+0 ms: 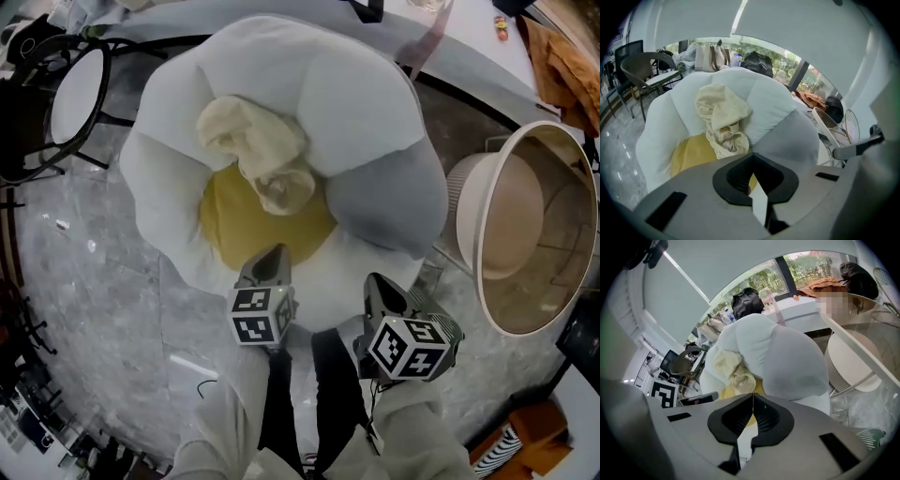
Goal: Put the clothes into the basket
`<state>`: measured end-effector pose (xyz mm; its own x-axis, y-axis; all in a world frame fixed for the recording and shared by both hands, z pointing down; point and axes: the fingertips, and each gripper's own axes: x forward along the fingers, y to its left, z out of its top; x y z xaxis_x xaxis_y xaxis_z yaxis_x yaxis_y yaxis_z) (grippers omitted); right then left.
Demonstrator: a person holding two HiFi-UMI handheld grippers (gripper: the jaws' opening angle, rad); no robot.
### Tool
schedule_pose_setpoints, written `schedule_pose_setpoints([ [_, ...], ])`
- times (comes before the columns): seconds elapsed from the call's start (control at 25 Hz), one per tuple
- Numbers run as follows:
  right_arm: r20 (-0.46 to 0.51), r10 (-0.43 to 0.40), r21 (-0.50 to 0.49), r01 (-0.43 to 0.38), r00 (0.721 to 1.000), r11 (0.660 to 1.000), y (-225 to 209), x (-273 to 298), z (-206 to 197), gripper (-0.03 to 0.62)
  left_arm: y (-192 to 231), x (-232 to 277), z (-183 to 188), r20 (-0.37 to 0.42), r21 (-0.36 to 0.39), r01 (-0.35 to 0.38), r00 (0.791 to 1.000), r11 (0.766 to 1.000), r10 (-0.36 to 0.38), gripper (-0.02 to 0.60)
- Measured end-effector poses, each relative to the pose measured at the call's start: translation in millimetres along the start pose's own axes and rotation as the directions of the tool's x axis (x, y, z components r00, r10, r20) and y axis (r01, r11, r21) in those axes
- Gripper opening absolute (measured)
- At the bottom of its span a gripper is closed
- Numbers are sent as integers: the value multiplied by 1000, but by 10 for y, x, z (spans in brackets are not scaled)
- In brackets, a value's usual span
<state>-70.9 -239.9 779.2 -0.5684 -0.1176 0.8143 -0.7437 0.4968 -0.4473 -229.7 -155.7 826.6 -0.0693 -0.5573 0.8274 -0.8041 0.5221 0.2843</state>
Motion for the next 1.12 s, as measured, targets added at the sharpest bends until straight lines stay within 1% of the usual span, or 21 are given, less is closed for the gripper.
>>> schedule_pose_setpoints([
  [0.2, 13, 3, 6, -3, 1000, 1000, -78, 105, 123, 25, 123, 315, -116, -41, 44, -41, 998, 998, 43, 5],
  [0.4, -5, 14, -10, -14, 1000, 1000, -79, 244, 168, 25, 209, 596, -179, -74, 37, -40, 996, 999, 42, 8],
  [0.44, -11, 17, -18, -17, 1000, 1000, -79, 275, 175, 25, 230, 648, -186, -78, 31, -44, 996, 999, 46, 16],
  [0.52, -17, 20, -29, -21, 1000, 999, -88, 337, 198, 25, 260, 751, -197, -89, 11, -50, 995, 999, 51, 94],
  [0.68, -26, 23, -44, -24, 999, 999, -111, 444, 248, 25, 343, 925, -194, -92, -17, -88, 992, 996, 87, 134],
  [0.84, -34, 18, -67, -20, 999, 998, -165, 562, 284, 25, 440, 1140, -159, -77, -73, -124, 990, 990, 118, 204],
  [1.0, -47, 9, -83, -13, 999, 996, -238, 613, 217, 25, 555, 1310, -194, -72, -91, -176, 983, 980, 169, 224],
  [1.12, -66, 0, -92, -6, 998, 996, -284, 632, 126, 25, 615, 1383, -266, -96, -100, -198, 977, 975, 188, 222],
])
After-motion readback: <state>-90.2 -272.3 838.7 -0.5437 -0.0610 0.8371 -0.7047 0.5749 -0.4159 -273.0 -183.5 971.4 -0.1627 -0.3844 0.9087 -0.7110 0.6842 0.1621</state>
